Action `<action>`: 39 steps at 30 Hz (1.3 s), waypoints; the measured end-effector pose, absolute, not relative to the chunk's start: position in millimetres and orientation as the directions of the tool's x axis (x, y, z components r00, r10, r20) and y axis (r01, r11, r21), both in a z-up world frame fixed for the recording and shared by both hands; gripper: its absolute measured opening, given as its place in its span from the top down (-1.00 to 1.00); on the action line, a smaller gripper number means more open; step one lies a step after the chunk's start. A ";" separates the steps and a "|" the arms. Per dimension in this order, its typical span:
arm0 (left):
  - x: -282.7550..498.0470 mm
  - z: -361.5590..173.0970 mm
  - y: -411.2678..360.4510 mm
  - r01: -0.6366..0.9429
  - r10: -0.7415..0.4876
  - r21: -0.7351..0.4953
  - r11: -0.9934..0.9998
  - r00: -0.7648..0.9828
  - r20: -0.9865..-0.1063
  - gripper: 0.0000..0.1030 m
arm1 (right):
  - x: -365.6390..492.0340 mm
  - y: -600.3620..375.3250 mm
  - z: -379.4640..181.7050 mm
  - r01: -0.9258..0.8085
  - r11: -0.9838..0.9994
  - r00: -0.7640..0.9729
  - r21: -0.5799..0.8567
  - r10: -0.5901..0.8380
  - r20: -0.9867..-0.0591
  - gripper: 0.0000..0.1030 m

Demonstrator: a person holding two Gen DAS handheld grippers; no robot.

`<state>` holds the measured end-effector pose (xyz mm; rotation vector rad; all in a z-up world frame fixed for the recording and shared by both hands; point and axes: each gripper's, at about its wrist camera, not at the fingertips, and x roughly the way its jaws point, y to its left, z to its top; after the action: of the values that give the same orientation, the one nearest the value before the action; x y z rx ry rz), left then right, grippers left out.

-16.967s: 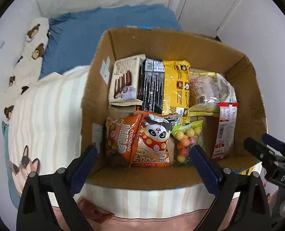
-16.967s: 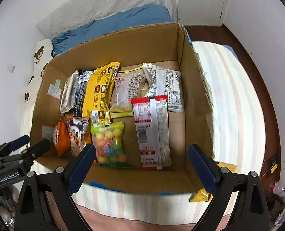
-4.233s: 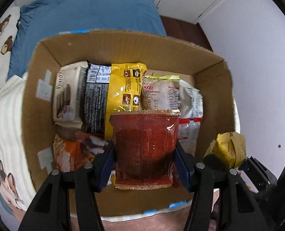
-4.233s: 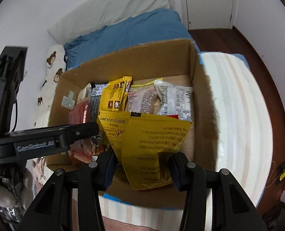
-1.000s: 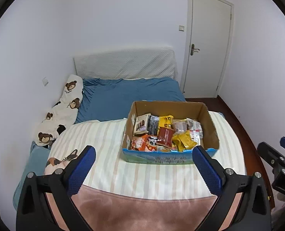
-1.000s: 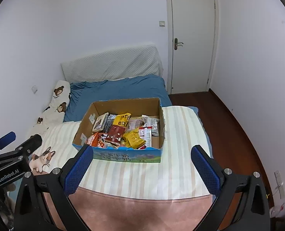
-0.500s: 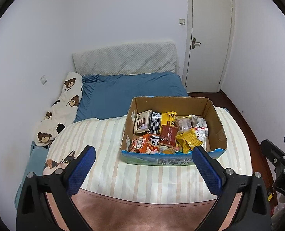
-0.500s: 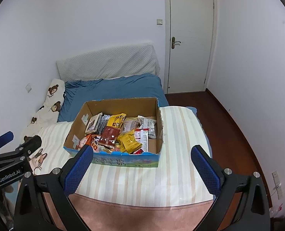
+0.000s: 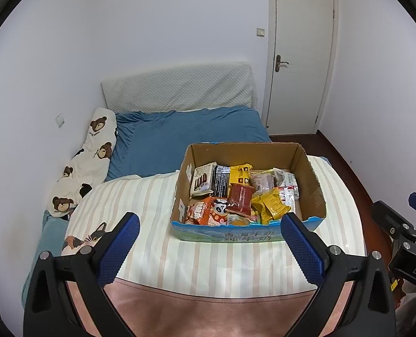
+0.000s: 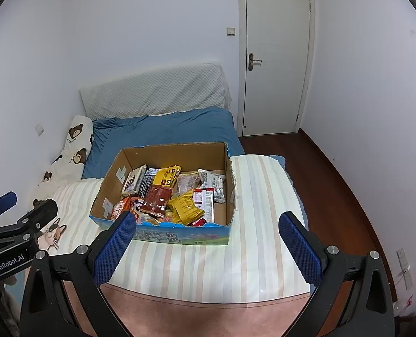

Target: Organize snacks

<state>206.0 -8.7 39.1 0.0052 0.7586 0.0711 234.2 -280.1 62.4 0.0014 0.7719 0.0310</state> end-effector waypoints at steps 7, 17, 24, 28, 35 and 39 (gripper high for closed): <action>205.2 40.1 -9.5 -0.063 0.065 0.028 0.998 0.724 -0.687 -1.00 | 229.6 -283.6 65.0 -0.014 1.000 0.727 0.021 0.025 -0.687 -1.00; 204.1 45.9 -10.9 -0.052 0.057 0.027 0.998 0.730 -0.682 -1.00 | 224.8 -286.0 70.6 -0.009 1.000 0.738 0.024 0.023 -0.675 -1.00; 201.4 50.6 -10.4 -0.047 0.050 0.023 0.999 0.737 -0.674 -1.00 | 219.9 -287.8 73.3 -0.006 1.000 0.744 0.030 0.025 -0.668 -1.00; 199.5 51.8 -11.5 -0.040 0.043 0.021 0.999 0.740 -0.671 -1.00 | 218.4 -288.6 73.8 -0.006 0.999 0.746 0.033 0.026 -0.666 -1.00; 195.3 54.3 -13.6 -0.025 0.029 0.015 1.000 0.746 -0.665 -1.00 | 218.4 -288.9 74.1 -0.007 0.999 0.745 0.035 0.028 -0.667 -1.00; 193.7 54.4 -14.0 -0.023 0.024 0.011 1.000 0.747 -0.665 -1.00 | 218.7 -288.6 74.2 -0.008 0.999 0.745 0.033 0.028 -0.666 -1.00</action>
<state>193.7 -14.0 54.4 0.0022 0.7272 0.0259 218.7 -288.6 74.2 0.0284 0.7295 0.0197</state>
